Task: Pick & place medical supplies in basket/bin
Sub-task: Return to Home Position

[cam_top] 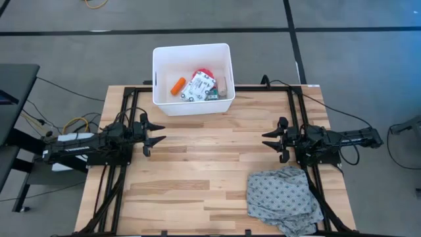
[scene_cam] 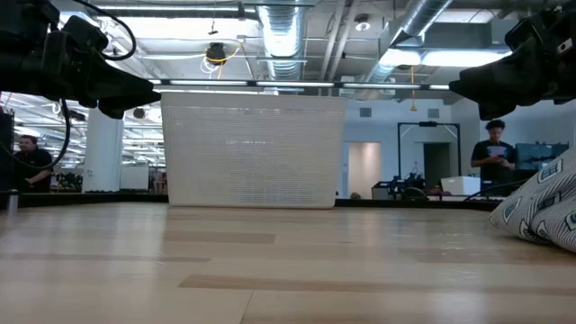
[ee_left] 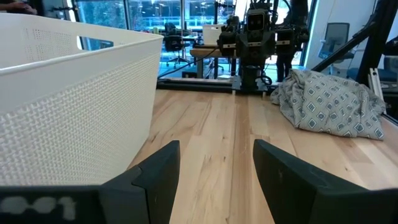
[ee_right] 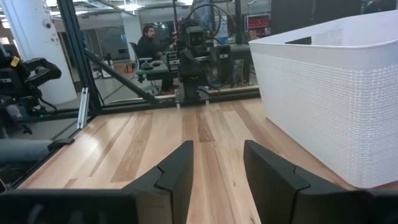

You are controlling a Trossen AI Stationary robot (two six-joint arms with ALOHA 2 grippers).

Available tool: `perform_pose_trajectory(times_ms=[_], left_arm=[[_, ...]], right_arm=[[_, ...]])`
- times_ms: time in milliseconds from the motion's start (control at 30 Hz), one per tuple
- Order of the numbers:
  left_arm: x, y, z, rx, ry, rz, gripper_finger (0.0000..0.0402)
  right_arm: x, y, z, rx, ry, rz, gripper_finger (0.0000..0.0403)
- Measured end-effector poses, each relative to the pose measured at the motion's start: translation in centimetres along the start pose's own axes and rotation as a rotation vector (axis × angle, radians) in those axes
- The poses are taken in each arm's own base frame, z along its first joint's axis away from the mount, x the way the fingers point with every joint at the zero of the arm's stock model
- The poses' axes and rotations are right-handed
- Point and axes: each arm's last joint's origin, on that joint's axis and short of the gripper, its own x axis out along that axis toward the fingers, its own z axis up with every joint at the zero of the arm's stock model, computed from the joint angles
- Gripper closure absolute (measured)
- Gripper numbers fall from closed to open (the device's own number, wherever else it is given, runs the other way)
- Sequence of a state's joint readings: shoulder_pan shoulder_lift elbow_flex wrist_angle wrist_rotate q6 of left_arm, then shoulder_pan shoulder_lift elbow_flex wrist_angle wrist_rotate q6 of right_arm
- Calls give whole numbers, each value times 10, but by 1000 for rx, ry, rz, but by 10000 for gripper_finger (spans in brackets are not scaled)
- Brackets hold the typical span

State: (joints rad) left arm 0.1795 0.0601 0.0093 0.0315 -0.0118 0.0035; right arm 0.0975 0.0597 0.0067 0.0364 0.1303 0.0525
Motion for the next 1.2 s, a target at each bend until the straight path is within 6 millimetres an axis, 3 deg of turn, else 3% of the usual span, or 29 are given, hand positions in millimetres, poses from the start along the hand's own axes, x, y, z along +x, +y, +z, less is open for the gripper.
perform_pose_trajectory(times_ms=[1200], left_arm=[[0,0,0,-4,0,-1,209]], right_arm=[[0,0,0,0,0,0,269]])
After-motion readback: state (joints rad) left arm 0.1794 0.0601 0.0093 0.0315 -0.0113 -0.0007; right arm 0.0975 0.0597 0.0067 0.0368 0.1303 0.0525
